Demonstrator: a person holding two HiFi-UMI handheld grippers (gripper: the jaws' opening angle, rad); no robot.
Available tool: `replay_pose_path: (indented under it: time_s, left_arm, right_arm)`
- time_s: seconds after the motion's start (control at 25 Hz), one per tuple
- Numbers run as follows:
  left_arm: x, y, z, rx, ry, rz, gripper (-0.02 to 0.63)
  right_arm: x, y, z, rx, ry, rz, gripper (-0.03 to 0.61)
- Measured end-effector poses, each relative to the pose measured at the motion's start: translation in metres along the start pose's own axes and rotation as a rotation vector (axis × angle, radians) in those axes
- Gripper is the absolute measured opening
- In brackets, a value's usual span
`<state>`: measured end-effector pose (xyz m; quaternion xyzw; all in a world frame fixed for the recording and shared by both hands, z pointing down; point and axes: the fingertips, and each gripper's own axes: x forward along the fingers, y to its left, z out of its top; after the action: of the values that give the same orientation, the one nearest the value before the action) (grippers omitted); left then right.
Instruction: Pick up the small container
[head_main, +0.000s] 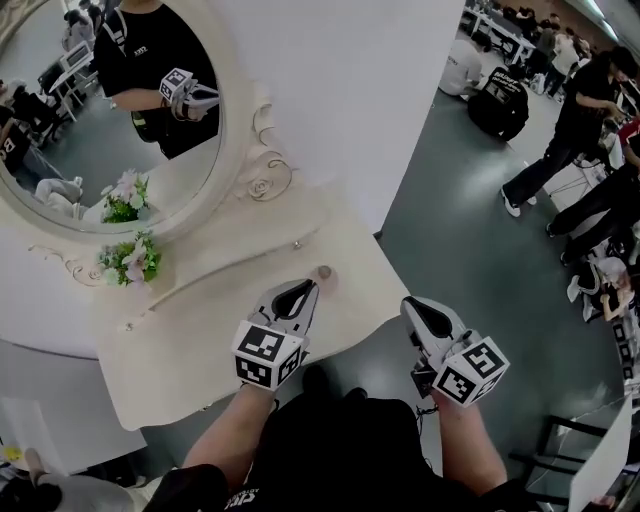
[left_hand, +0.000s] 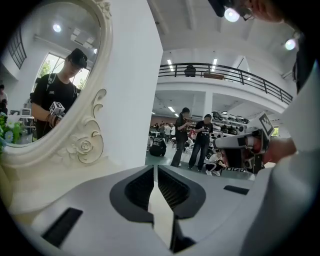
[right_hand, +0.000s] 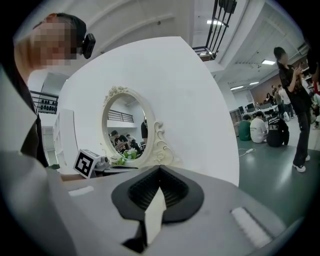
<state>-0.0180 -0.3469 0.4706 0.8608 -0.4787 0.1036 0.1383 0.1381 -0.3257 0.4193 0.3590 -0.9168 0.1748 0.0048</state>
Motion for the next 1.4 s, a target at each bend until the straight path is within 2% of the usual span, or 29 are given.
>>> replay_pose_path:
  time_s: [0.08,0.24,0.68,0.8,1.0,1.4]
  left_arm:
    - [0.005,0.005,-0.004,0.007,0.014,-0.025,0.017]
    - [0.017,0.015,-0.020,0.040,0.061,-0.064,0.097]
    - [0.059,0.024,-0.061,0.021,0.091,-0.076,0.196]
    - [0.071,0.030,-0.071,0.027,0.100,-0.053,0.203]
    - [0.093,0.035,-0.086,0.089,0.129,-0.018,0.209]
    - [0.121,0.032,-0.111,0.057,0.165,-0.019,0.216]
  right_arm:
    - [0.012,0.002,0.002,0.001,-0.003,-0.007,0.011]
    - [0.031,0.006,-0.003,0.006,0.006,-0.007,0.011]
    - [0.046,-0.017,-0.019,0.043,0.054,0.001,0.011]
    - [0.046,-0.023,-0.022,0.052,0.063,0.005,0.011]
    - [0.045,-0.037,-0.024,0.059,0.080,0.005,0.011]
    - [0.045,-0.046,-0.029,0.066,0.109,0.018,0.011]
